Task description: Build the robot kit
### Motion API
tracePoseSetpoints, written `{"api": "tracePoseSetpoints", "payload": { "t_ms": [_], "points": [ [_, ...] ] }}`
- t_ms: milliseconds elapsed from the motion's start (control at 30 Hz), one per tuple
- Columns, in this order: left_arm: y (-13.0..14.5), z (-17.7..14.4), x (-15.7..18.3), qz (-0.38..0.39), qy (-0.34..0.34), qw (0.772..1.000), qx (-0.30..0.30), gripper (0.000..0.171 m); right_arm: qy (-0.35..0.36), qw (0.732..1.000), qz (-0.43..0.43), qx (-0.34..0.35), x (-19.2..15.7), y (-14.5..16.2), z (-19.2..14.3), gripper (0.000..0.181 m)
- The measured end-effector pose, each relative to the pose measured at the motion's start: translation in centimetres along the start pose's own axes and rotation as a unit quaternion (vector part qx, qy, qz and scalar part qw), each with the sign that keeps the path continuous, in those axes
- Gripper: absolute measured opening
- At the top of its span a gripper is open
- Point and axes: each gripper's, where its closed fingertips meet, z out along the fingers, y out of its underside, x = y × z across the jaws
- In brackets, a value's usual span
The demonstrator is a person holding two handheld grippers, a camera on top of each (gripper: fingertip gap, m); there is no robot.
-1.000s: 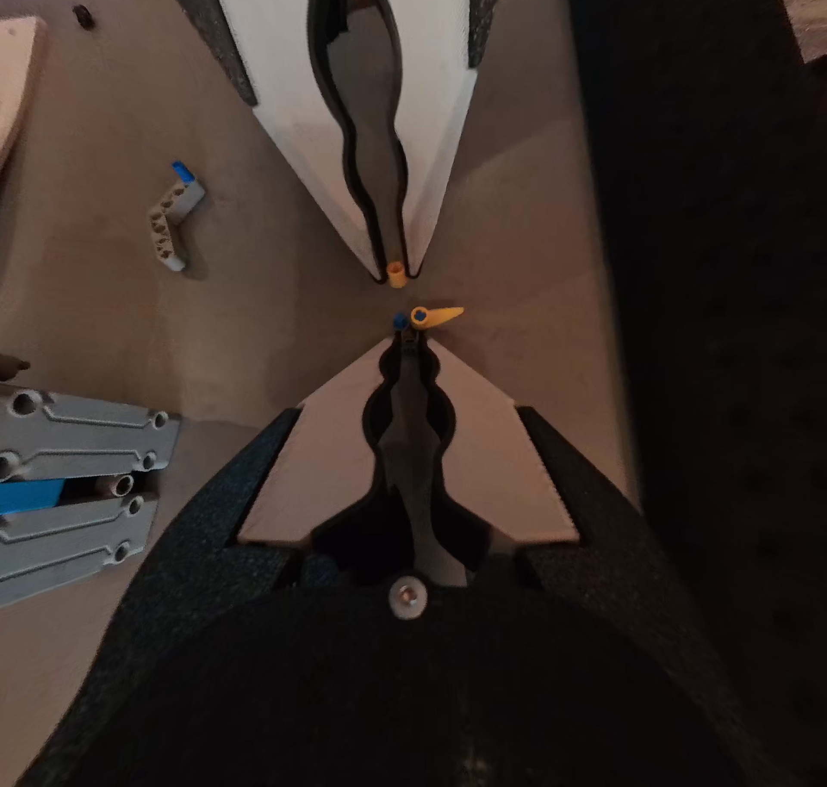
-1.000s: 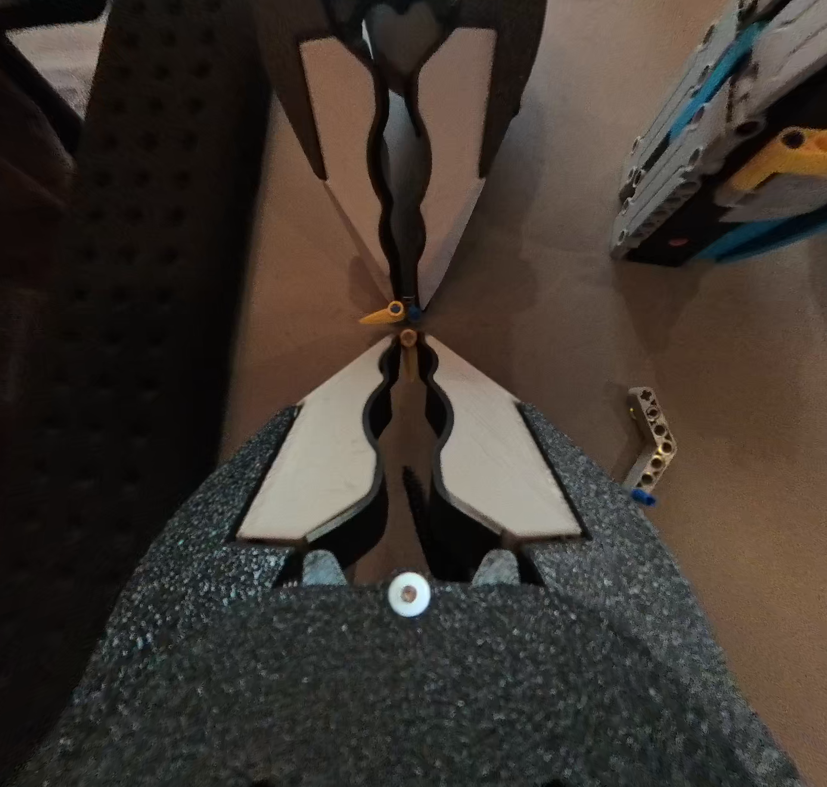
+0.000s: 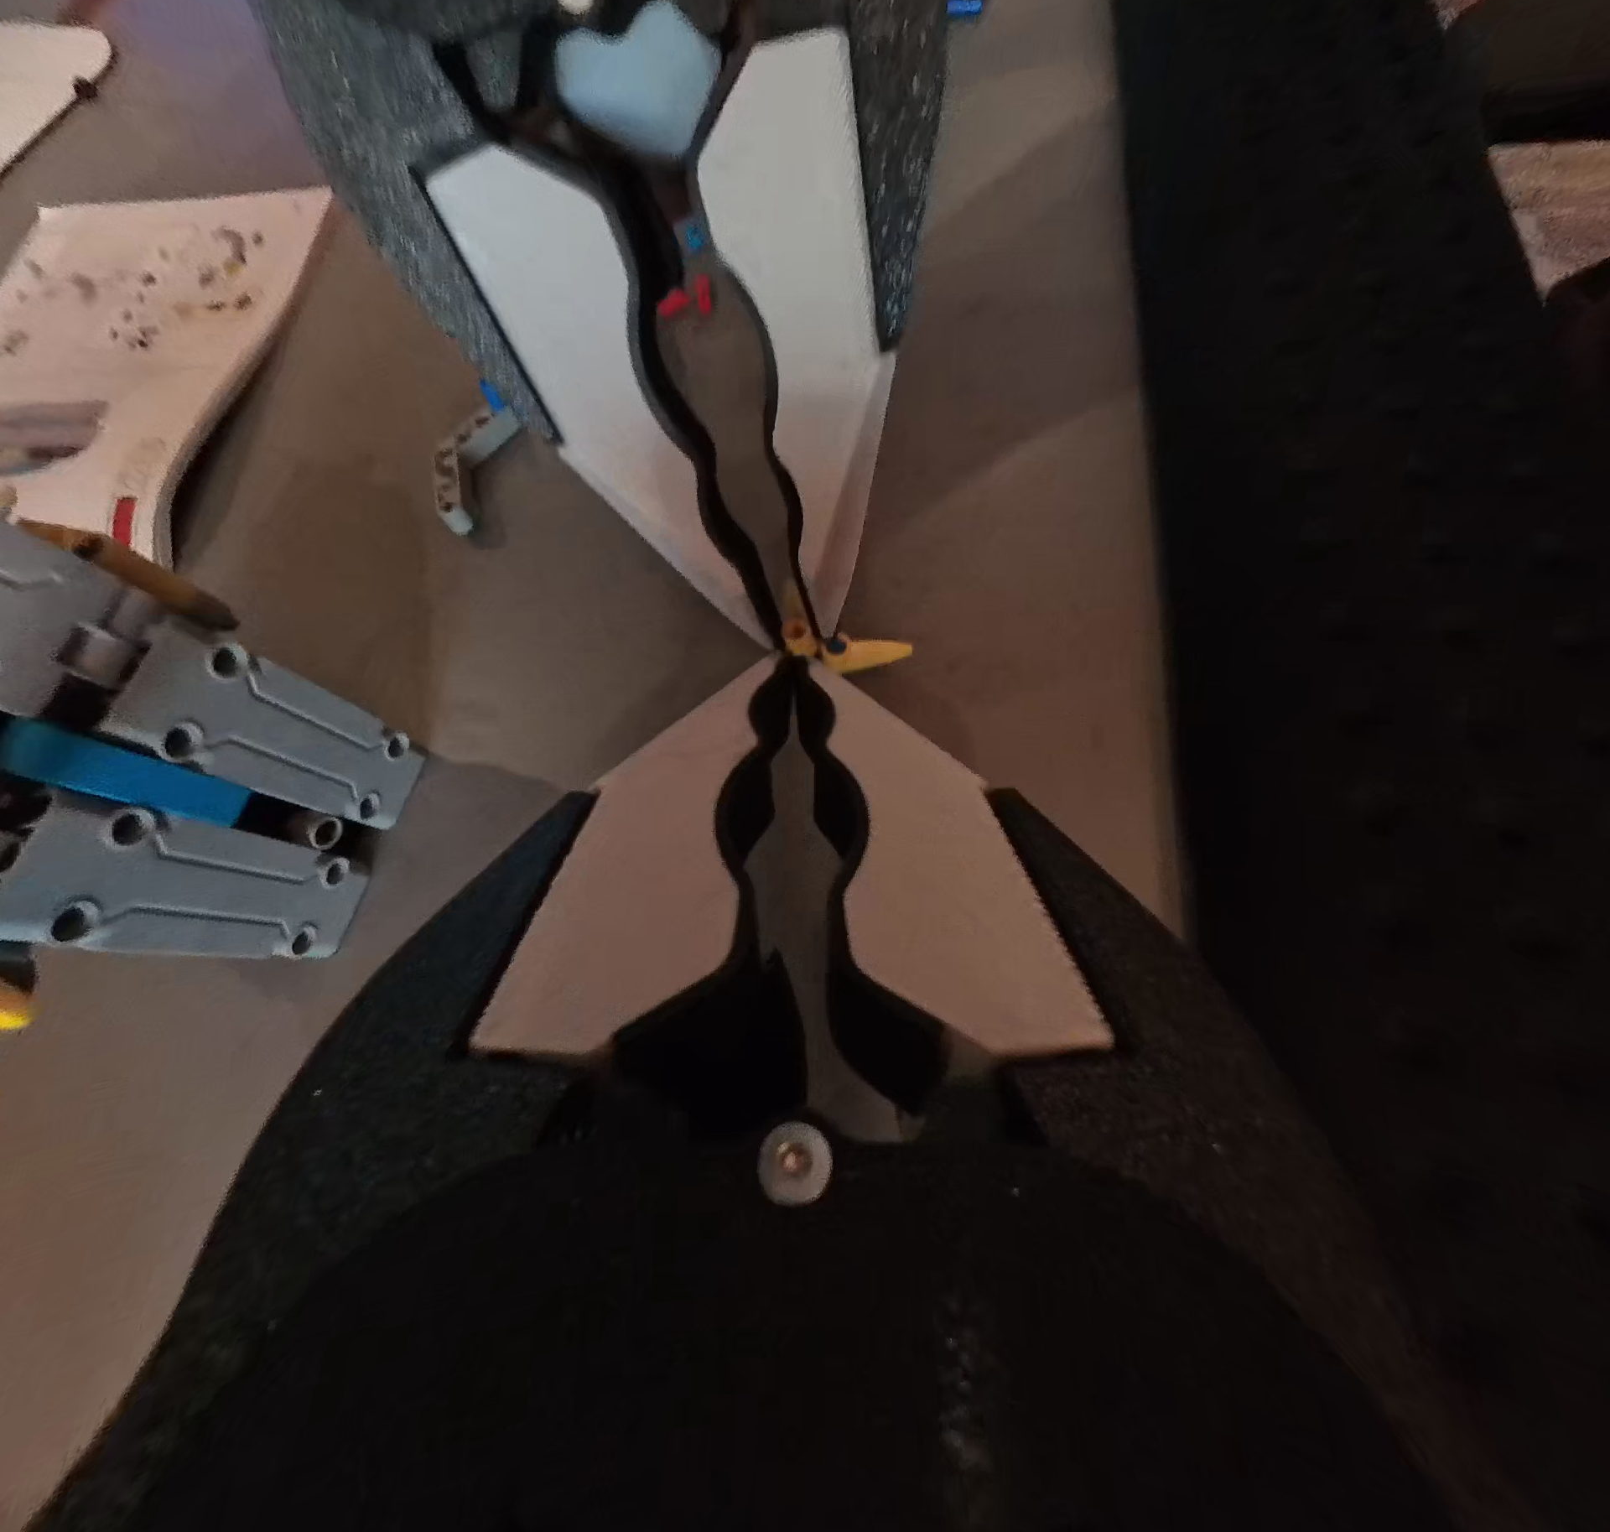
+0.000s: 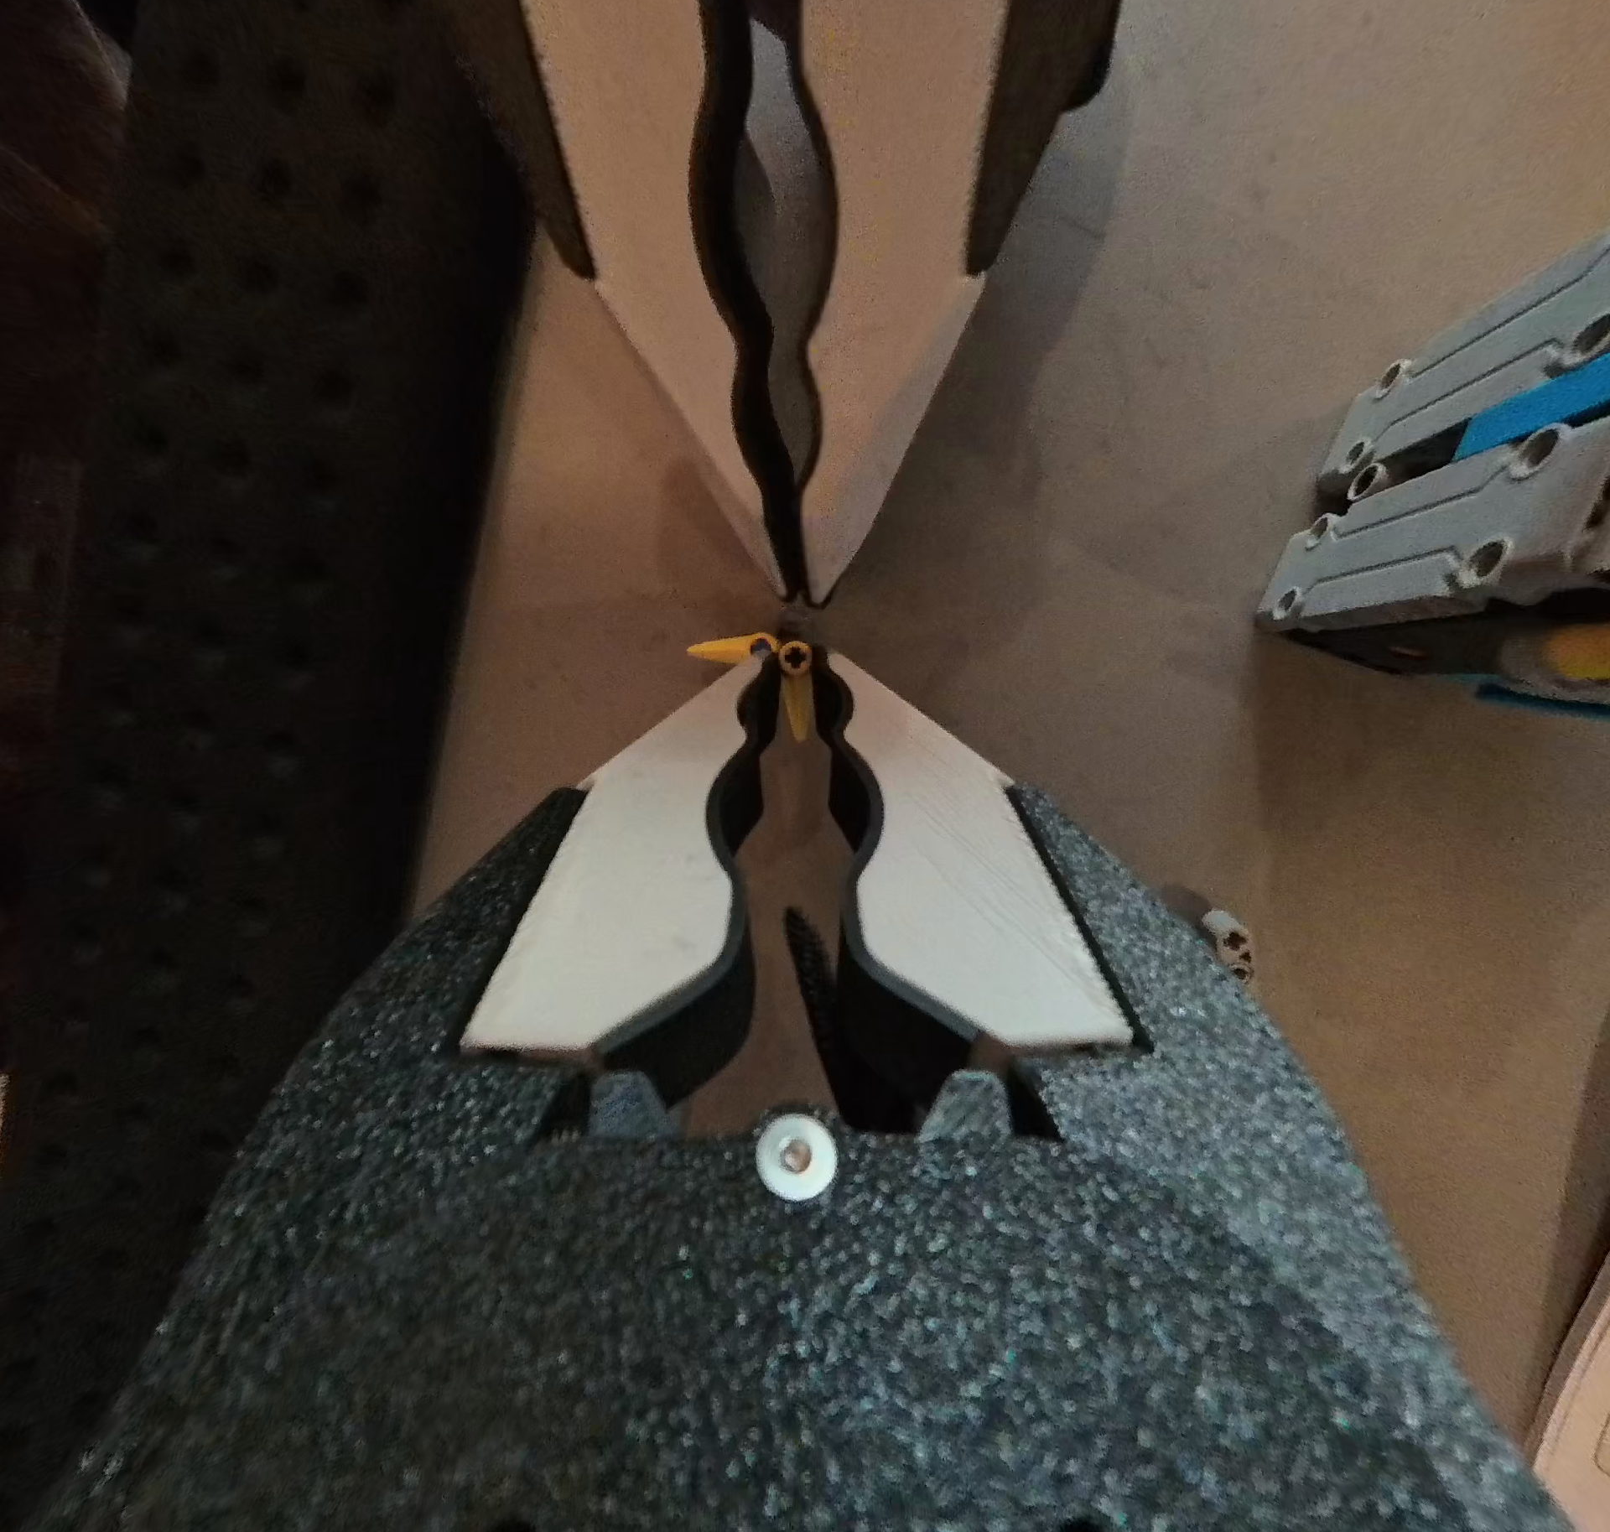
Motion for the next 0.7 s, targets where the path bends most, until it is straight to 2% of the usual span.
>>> {"api": "tracePoseSetpoints", "payload": {
  "t_ms": [167, 600, 700],
  "points": [
    [-1.0, 0.2, 0.1, -0.006, 0.001, 1.0, 0.024, 0.0, -0.006, 1.0, 0.001, -0.002, -0.1, -0.2, 0.1, 0.008],
    [-0.1, 0.7, 0.1, 0.006, -0.001, 1.0, -0.004, 0.0, -0.014, 1.0, 0.011, 0.015, 0.0, -0.3, 0.1, 0.009],
    [1.0, 1.3, 0.0, 0.02, -0.006, 0.999, -0.039, 0.0, -0.018, 0.999, 0.015, 0.021, -0.1, -0.1, 0.1, 0.013]
  ]
}}
